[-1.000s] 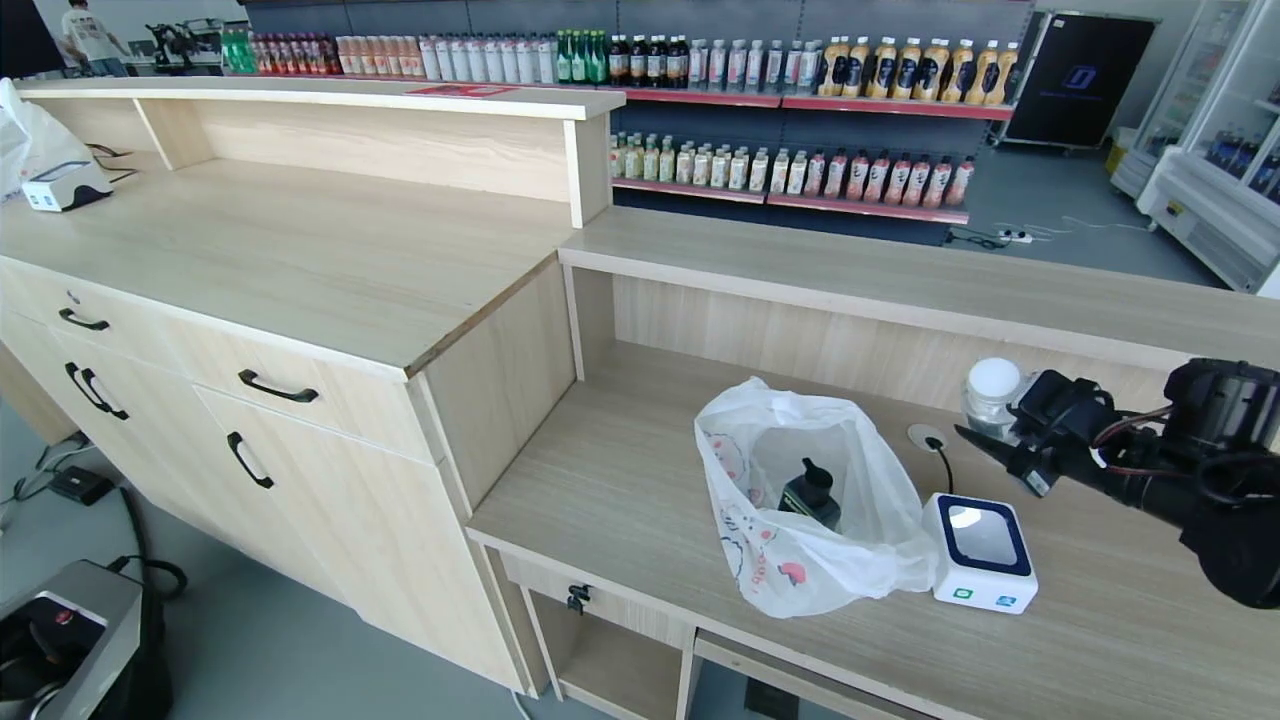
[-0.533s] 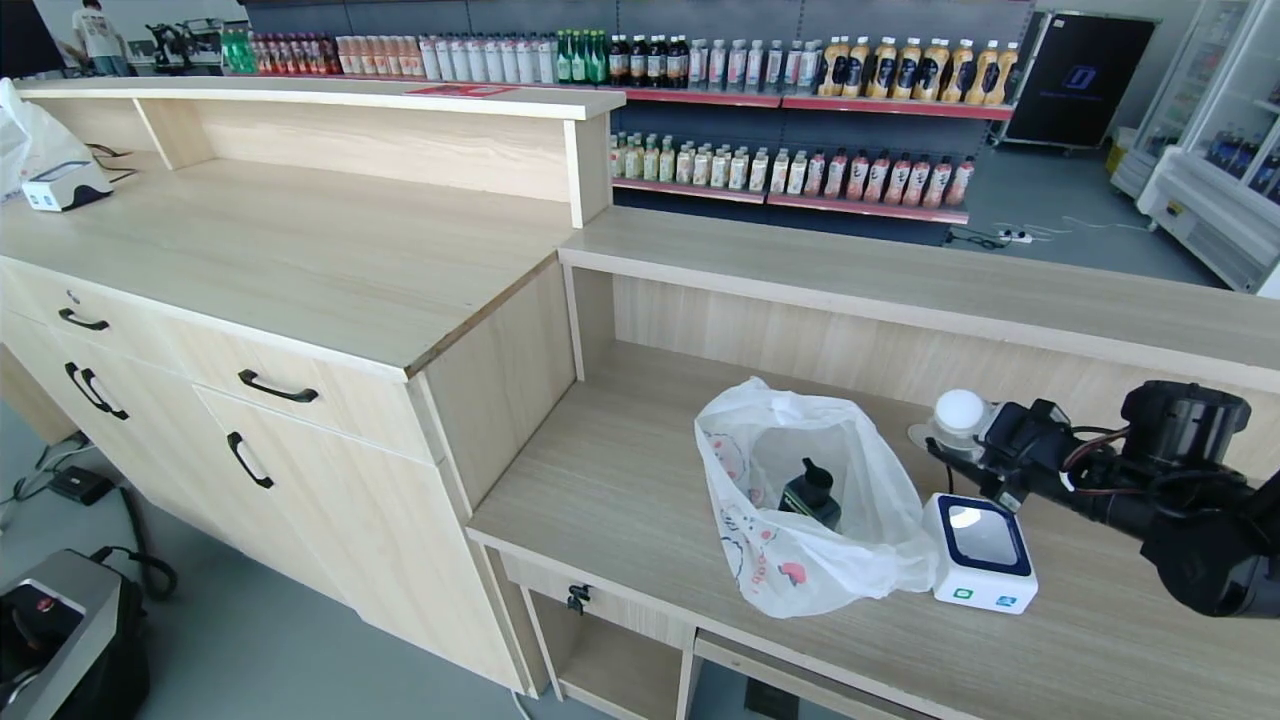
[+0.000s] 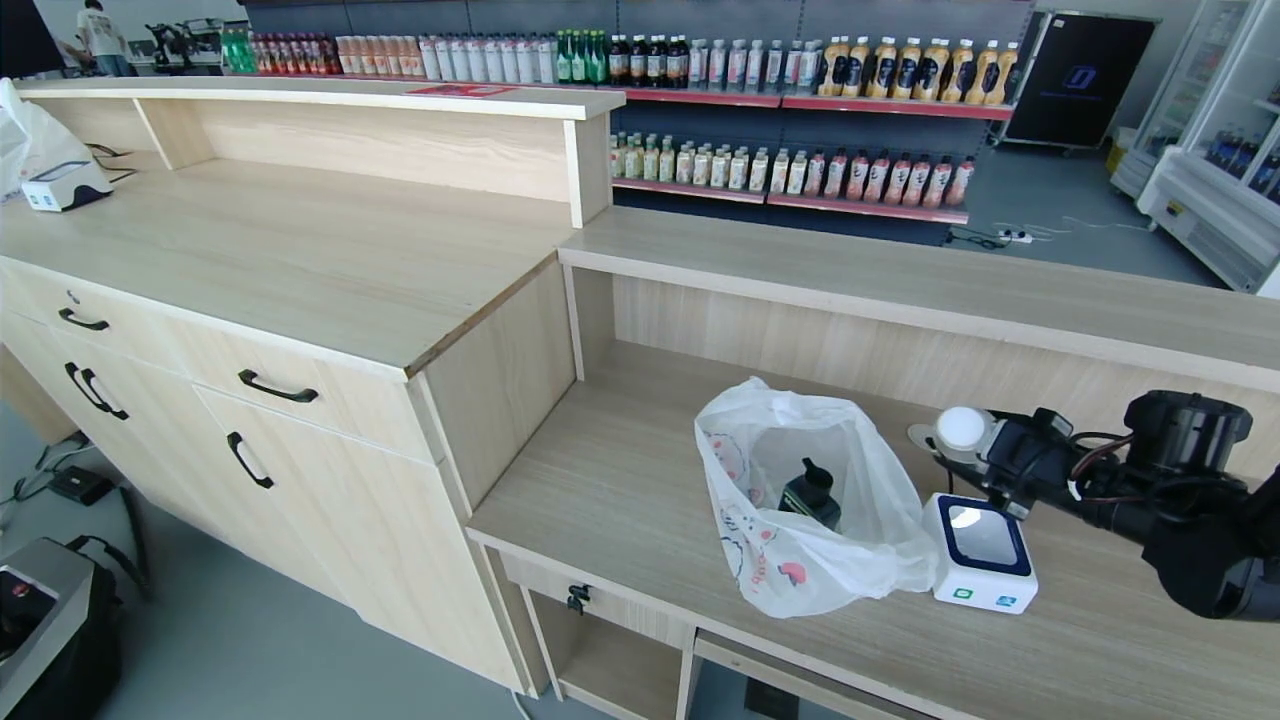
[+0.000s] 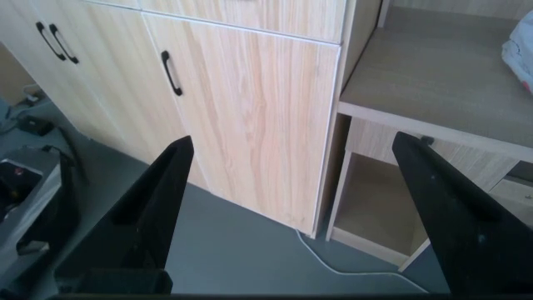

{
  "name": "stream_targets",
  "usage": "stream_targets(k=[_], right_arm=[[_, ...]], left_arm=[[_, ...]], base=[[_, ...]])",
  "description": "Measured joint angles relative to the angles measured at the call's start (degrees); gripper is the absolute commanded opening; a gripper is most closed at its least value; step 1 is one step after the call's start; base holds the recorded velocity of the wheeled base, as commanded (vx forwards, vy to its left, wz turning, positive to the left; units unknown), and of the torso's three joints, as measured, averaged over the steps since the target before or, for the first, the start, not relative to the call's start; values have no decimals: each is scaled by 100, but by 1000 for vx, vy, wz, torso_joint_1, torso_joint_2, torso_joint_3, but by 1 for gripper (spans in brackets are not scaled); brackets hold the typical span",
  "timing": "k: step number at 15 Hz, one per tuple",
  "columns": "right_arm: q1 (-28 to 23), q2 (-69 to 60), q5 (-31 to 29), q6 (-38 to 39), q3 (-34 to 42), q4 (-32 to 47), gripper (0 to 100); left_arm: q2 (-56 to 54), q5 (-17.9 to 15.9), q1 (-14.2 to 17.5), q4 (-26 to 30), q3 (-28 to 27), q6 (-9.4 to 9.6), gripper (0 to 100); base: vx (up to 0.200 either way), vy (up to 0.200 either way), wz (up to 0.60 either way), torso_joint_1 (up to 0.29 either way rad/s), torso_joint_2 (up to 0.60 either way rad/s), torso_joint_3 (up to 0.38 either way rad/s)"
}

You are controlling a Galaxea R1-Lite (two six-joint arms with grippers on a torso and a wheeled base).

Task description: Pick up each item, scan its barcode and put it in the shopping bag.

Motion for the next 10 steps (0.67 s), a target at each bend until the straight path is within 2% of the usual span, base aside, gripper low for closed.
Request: stream_targets(k=[10], right_arm=[[29,325,149,-338,-11,-173,0]], left_arm=[[0,0,-2,2,0,2,100]], base=[[0,0,0,0,0,0]])
